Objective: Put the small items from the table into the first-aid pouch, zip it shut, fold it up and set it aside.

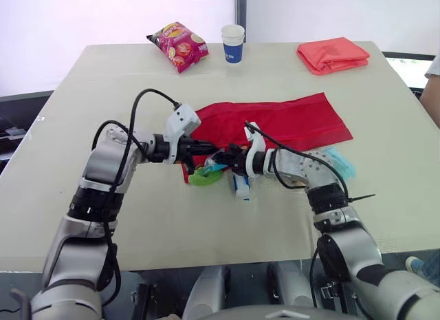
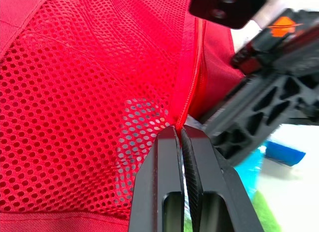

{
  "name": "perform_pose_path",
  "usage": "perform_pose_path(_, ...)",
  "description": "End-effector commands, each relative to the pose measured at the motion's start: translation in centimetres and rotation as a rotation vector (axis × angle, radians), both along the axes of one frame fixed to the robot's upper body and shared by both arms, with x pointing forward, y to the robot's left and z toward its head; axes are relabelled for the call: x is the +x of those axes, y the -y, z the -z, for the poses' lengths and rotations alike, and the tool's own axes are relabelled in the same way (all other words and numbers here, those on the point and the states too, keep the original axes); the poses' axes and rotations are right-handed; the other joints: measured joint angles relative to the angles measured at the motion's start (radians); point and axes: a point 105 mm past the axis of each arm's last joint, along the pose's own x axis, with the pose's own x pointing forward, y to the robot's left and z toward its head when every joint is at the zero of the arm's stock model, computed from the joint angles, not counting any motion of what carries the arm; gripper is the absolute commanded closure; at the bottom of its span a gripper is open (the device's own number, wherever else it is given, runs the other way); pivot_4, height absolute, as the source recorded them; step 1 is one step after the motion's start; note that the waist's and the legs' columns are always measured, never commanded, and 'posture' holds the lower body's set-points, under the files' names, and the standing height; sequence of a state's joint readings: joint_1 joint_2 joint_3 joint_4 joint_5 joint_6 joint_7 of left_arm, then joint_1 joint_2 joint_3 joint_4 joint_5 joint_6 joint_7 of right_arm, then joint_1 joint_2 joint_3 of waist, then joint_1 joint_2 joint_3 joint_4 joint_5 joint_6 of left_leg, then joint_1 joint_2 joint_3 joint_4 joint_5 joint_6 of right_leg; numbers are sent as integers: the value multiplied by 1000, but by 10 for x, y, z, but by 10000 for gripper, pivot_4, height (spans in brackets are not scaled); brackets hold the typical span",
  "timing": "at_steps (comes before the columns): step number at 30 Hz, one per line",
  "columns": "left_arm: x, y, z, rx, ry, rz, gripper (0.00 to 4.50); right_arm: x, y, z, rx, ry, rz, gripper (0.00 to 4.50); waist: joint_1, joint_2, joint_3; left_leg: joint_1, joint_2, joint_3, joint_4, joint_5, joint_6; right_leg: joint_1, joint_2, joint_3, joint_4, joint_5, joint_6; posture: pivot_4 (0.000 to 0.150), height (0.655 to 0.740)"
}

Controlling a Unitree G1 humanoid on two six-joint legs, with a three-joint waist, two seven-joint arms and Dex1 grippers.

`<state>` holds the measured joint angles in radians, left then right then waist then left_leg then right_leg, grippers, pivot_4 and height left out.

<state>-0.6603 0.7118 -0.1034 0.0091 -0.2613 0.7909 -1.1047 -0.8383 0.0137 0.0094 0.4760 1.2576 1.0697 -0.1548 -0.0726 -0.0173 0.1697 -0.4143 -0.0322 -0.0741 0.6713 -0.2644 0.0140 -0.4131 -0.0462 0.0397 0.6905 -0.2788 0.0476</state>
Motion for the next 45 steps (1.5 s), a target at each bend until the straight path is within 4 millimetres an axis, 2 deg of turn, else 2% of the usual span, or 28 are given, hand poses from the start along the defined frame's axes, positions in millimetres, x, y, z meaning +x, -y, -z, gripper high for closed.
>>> perform_pose_path(1, -5, 4, -6, -17, 9, 35, 43836, 13, 8, -4, -10, 44, 56, 45000, 0, 0, 0, 0, 0, 0, 0, 0, 0, 0, 0, 0, 0, 0, 0, 1500, 7400)
perform_pose_path(3, -2, 1, -5, -12, 6, 17, 43836, 12, 9, -7, -14, 91, 32, 45000, 0, 0, 0, 0, 0, 0, 0, 0, 0, 0, 0, 0, 4, 0, 0, 1500, 7400)
perform_pose_path(5, 1, -1, -4, -5, 8, 1, 45000, 4, 8, -10, -41, 167, -26, 35444, 1, 0, 0, 0, 0, 0, 0, 0, 0, 0, 0, 0, 4, 0, 0, 1500, 7400)
perform_pose_path(7, 4, -2, -4, -5, 8, -15, 45000, 0, 10, -11, -71, 217, -50, 27952, 1, 0, 0, 0, 0, 0, 0, 0, 0, -1, 0, 0, 4, 0, 0, 1500, 7400)
perform_pose_path(9, 9, -4, -3, 8, 13, -25, 45000, -2, 24, -15, -189, 362, -55, 17558, 5, 0, 0, 0, 0, 0, 0, 0, 0, -1, 0, 0, 4, 0, 0, 1500, 7400)
perform_pose_path(10, 10, -4, -3, 11, 14, -26, 45000, -5, 30, -19, -225, 418, -67, 15055, 5, 0, 0, -1, -1, 0, 0, 0, 0, -2, -1, 0, 4, 0, 0, 1500, 7400)
perform_pose_path(13, 14, -5, -3, 16, 18, -29, 45000, -15, 40, -30, -272, 536, -105, 15055, 6, 0, 0, -1, -2, 0, 1, 0, 0, -2, -2, 0, 3, 0, 0, 1500, 7400)
perform_pose_path(17, 16, -4, -3, 25, 28, -24, 45000, -25, 46, -35, -373, 703, -147, 15055, 2, 0, 0, -1, -1, 1, 0, 0, 0, -4, -1, 0, 3, 0, 0, 1500, 7400)
perform_pose_path(20, 16, -4, -2, 41, 35, -12, 45000, -29, 45, -49, -405, 864, -181, 24261, 3, 0, 0, -1, -1, 3, 0, 0, 0, -5, -1, 0, 3, 0, 0, 1500, 7400)
perform_pose_path(24, 17, -4, -1, 55, 40, 1, 45000, -31, 37, -52, -471, 988, -257, 43146, 5, 0, 0, -1, -1, 3, 0, 0, 0, -5, -1, 0, 3, 0, 0, 1500, 7400)
perform_pose_path(25, 17, -4, -1, 58, 42, 3, 45000, -31, 34, -51, -476, 1000, -273, 44786, 5, 0, 0, -2, -1, 3, 0, 0, 0, -5, -1, 0, 3, 0, 0, 1500, 7400)
perform_pose_path(33, 19, -3, -3, 59, 52, 3, 45000, -24, 11, -32, -523, 991, -343, 44786, 5, 0, 0, -1, -1, 2, 1, 0, 0, -5, -2, 0, 4, 0, 0, 1500, 7400)
perform_pose_path(39, 19, -1, -4, 53, 57, 2, 45000, -23, 6, -11, -600, 973, -403, 44786, 5, 0, 0, -2, -1, 2, 1, 0, 0, -5, -2, -1, 4, 0, 0, 1500, 7400)
perform_pose_path(45, 17, 1, -2, 49, 56, 9, 45000, -17, -9, -6, -590, 969, -384, 44786, 3, 0, 0, -1, -1, 2, 0, 0, 0, -5, -2, -1, 4, 0, 0, 1500, 7400)
